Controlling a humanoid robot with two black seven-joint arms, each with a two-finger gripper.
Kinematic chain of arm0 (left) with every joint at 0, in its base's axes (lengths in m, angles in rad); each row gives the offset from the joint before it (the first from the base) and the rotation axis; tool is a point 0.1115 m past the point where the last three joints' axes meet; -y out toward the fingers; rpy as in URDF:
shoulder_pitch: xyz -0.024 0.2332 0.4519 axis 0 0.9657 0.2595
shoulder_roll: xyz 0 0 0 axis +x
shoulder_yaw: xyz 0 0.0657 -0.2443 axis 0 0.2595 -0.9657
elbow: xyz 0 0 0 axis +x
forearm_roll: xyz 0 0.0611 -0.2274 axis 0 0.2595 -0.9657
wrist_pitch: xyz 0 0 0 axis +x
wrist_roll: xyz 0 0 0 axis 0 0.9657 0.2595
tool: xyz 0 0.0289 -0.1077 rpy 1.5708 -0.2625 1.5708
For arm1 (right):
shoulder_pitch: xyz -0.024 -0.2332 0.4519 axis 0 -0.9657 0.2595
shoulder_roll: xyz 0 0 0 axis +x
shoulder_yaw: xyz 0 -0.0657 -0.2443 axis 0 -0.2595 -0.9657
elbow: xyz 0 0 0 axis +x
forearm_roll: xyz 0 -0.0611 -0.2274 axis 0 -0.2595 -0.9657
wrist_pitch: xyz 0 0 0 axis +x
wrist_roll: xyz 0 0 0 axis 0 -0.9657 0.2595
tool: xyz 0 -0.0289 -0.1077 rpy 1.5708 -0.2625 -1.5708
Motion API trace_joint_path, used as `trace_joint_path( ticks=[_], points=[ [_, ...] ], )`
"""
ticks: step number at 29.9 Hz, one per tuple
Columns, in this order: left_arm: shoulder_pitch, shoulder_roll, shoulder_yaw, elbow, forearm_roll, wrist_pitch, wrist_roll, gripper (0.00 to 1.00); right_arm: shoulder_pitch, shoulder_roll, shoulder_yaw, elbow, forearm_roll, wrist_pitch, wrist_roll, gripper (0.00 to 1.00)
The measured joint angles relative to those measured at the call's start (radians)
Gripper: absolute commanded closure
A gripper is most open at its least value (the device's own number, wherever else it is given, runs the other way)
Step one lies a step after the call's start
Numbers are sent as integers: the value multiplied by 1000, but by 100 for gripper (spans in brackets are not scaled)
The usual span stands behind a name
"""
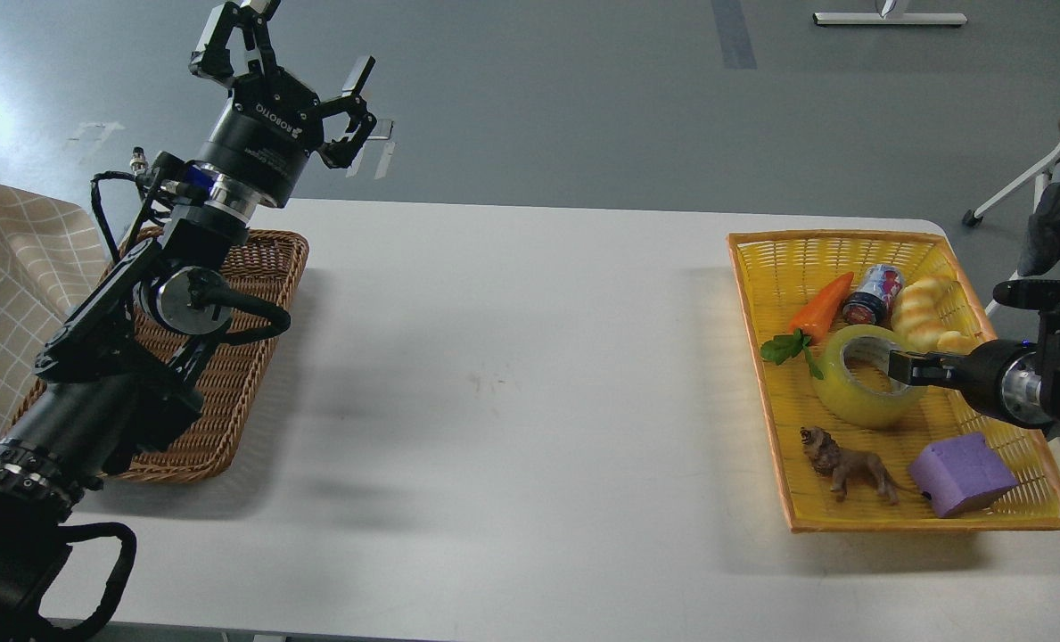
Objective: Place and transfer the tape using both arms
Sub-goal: 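Reach the right gripper into the tape roll's hole and grasp it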
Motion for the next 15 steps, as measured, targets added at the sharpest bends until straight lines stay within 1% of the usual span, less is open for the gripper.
trace_joint_path(
  ticks=[3,7,8,9,12,13,14,15],
  points=[
    [0,-2,0,0,0,0,0,2,-2,13,-2,-10,0,0,0,37],
    [0,-2,0,0,0,0,0,2,-3,29,-3,-32,0,0,-1,41],
    [0,-2,0,0,0,0,0,2,-3,33,-3,-37,0,0,-1,45],
    [0,-2,0,0,0,0,0,2,-3,36,-3,-41,0,0,-1,45],
    [0,0,0,0,0,0,0,2,-3,42,-3,-50,0,0,-1,52],
    [0,0,0,0,0,0,0,2,-3,44,-3,-53,0,0,-1,58],
    [0,1,0,0,0,0,0,2,-3,46,-3,-55,0,0,-1,66],
    [0,1,0,0,0,0,0,2,-3,47,-3,-58,0,0,-1,70]
  ],
)
